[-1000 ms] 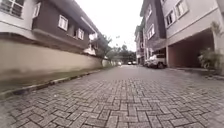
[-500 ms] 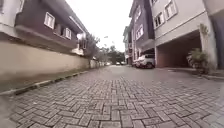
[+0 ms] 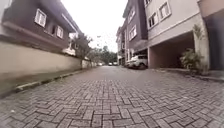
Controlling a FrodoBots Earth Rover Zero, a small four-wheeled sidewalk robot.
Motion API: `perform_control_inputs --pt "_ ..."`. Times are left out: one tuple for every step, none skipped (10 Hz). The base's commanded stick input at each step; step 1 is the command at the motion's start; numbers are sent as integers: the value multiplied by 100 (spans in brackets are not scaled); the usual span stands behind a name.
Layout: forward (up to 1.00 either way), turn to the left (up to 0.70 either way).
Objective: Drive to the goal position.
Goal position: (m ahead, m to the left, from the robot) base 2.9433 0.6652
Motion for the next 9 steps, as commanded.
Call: perform_control_inputs --pt "50 0" --pt "50 0" --pt "50 0" --pt "50 0" --pt "50 0" --pt "50 0" --pt "50 0" --pt "50 0" --pt "50 0"
